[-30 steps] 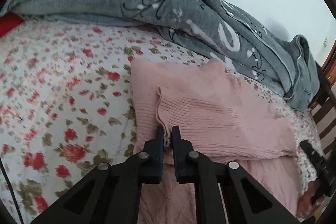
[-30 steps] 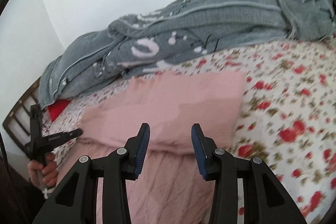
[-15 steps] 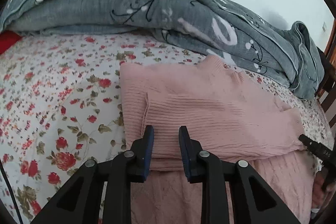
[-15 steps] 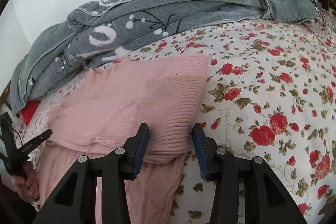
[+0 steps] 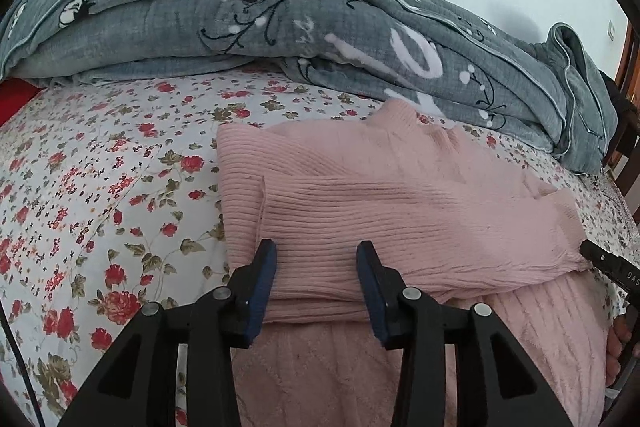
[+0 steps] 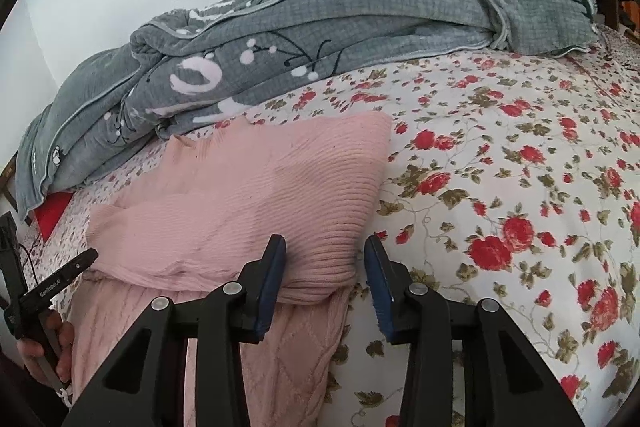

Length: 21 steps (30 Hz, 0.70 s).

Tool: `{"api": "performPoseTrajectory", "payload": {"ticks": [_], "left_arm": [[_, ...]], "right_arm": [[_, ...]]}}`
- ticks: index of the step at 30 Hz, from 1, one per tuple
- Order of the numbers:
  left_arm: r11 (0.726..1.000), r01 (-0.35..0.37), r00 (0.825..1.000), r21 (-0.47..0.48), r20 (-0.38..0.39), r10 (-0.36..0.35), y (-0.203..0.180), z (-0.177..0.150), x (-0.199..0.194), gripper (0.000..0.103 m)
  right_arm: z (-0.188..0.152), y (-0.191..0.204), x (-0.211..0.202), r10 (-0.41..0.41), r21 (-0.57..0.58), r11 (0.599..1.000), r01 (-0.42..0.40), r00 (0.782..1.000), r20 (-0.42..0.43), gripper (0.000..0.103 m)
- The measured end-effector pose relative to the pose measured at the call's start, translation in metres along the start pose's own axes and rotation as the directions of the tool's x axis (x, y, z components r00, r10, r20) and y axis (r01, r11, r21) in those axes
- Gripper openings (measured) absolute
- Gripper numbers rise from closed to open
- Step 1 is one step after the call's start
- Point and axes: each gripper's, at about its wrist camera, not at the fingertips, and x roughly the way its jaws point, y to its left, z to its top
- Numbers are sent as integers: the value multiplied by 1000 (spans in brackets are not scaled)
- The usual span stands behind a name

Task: Fold small clothes
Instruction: 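Grasp the sweater side edge with the left tool, fold it inward, release, then move both tools to the sweater hem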

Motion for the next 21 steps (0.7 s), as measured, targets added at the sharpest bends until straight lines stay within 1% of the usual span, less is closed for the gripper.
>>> {"api": "performPoseTrajectory", "payload": {"ticks": [4,6,9,12,15,17,19,20,21], "left_arm": [[1000,-3,1000,1,-1,3,0,1,-1,40],[1000,2,1000,-1,-2,-2,0,1,-2,40],[1000,19,1000,-13,1,-19,2,1,-5,40],[999,27,1000,-24,6,-27,4,-1,-8,40],[999,24,1000,-28,11,-23,5,-4,-12,40],[999,12,1000,-36,9,-12,7,-6,-14,42],[998,21,1000,-55,7,-21,11,-8,-15,43],[997,26,1000,-69,9,-25,14,-10,-17,43],[996,22,1000,-86,9,-21,17,-11,-19,46]], "right_arm": [[1,-2,-4,-19,7,1000,19,1000,25,35],[1,1,-4,-22,-8,1000,22,999,27,27],[0,10,-6,-48,-63,997,50,998,30,21],[-2,16,-8,-67,-99,993,71,997,44,21],[-3,18,-12,-60,-117,991,66,997,52,21],[-5,17,-15,-54,-116,991,61,997,61,21],[-6,15,-20,-47,-110,992,54,996,70,22],[-8,14,-22,-42,-106,993,49,997,72,23],[-9,13,-24,-43,-102,994,50,997,72,28]]}}
